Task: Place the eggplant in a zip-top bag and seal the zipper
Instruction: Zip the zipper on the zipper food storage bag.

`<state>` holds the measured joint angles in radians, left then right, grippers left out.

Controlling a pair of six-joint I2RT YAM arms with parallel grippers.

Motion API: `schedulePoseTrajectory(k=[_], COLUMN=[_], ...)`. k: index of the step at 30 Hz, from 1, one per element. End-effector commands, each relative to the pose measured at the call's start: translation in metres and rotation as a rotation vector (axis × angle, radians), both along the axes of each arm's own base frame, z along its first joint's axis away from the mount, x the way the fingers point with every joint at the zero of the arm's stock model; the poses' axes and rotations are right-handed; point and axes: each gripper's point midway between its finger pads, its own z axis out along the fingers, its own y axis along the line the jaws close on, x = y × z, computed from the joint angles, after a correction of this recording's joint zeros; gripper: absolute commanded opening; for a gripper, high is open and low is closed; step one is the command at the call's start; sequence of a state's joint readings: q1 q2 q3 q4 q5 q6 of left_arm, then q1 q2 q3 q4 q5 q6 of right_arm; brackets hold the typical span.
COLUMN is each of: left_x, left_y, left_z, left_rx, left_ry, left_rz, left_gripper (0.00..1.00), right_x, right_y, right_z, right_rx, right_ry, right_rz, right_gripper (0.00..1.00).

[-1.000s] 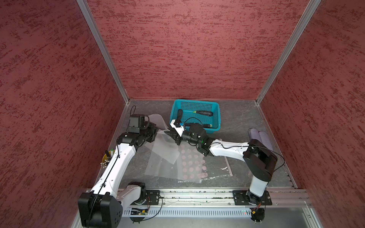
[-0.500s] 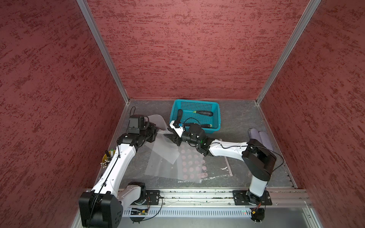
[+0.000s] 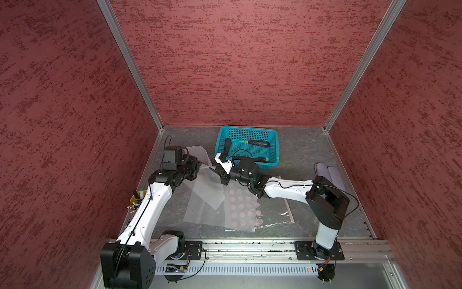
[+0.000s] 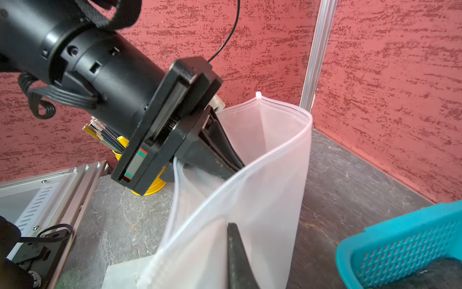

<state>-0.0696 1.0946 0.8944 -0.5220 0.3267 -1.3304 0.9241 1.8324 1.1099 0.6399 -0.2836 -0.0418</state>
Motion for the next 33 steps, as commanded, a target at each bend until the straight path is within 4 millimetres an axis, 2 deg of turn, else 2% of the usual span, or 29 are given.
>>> schedulePoseTrajectory(k=[1,2,6,9,14,24,29,33], left_x=[0.003,0.003,0.006,0.008,0.009,0.008,0.009,0.014], left_y=[0.001,0.001,0.003,0.006,0.010,0.040,0.049,0.060], left_z=[0.001,0.001,0.009,0.017,0.031,0.076,0.083,0.077], left_rx=[-0.003,-0.004,0.007,0.062,0.156,0.331,0.379,0.467], left_ry=[-0.028,-0.029,-0.077,-0.119,-0.221,-0.530,-0.622,-0.683], left_rz=[-0.016,-0.019,-0.047,-0.089,-0.204,-0.333,-0.419,-0.435], left_gripper=[0.03,0.12,0.35,0.62,0.84,0.96,0.94,0.92], right_x=[0.001,0.001,0.003,0.006,0.010,0.016,0.019,0.021], right_y=[0.000,0.000,-0.004,-0.008,-0.016,-0.044,-0.056,-0.066], right_z=[0.006,0.006,0.006,0.009,0.012,0.019,0.018,0.017], right_rx=[0.018,0.020,0.025,0.035,0.039,0.047,0.032,0.038], right_ry=[-0.014,-0.013,-0.008,-0.001,0.024,0.071,0.108,0.141], right_rz=[-0.009,-0.012,-0.017,-0.014,0.009,0.052,0.067,0.087], right_gripper=[0.00,0.00,0.00,0.00,0.00,0.00,0.00,0.00])
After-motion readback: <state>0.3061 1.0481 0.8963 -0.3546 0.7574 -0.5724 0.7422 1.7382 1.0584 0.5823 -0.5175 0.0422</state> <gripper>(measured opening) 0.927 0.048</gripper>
